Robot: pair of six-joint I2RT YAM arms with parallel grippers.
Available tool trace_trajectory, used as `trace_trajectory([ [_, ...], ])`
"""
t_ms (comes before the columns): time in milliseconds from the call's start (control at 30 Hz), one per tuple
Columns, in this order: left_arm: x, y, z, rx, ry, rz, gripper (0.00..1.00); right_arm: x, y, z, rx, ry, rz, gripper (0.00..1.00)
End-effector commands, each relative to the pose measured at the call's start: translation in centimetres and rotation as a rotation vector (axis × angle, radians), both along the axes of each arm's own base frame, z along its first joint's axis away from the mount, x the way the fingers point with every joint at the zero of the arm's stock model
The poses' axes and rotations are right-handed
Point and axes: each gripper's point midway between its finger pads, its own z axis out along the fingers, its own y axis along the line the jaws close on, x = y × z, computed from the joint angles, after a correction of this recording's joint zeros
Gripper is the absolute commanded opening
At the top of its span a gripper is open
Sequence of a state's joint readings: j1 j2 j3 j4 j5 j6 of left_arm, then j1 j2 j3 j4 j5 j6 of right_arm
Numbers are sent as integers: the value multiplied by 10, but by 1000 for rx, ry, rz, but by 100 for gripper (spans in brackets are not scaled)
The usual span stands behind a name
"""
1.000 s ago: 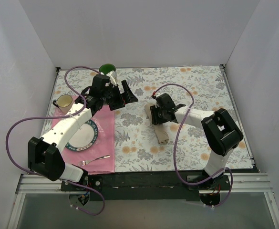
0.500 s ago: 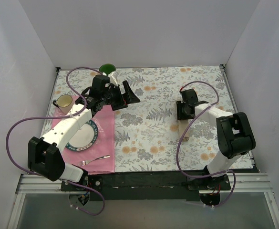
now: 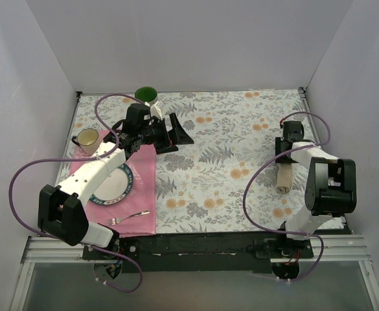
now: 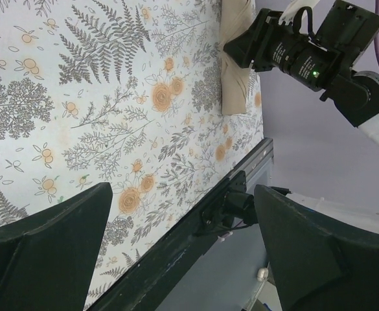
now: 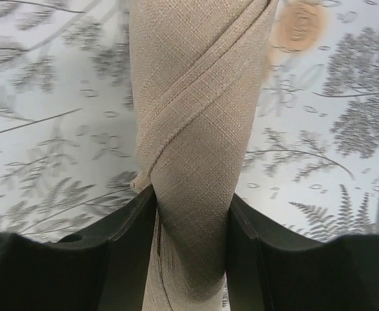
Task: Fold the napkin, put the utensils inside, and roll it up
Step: Neatly place the rolled napkin to the corner
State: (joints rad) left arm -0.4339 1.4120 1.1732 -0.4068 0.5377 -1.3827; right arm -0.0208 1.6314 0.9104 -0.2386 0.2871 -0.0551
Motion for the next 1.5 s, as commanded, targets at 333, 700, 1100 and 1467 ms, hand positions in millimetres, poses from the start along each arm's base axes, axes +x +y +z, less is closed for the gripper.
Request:
trace_trajectory([
  [333,-7,-12,8,-31,-12,-57,92,4,-34,-6,-50,36,77,52],
  [700,-7,-13,7,-34,-9,-60,92,11,-35,25,-13,-2,11,86],
  [1100,-3,-13,1,-33,-1,-38,93,15,66,144,19,-199,38,90],
  [1467,-2,-9,30,-114,-105,24,98,-63,188,212,434,-500,330,99],
])
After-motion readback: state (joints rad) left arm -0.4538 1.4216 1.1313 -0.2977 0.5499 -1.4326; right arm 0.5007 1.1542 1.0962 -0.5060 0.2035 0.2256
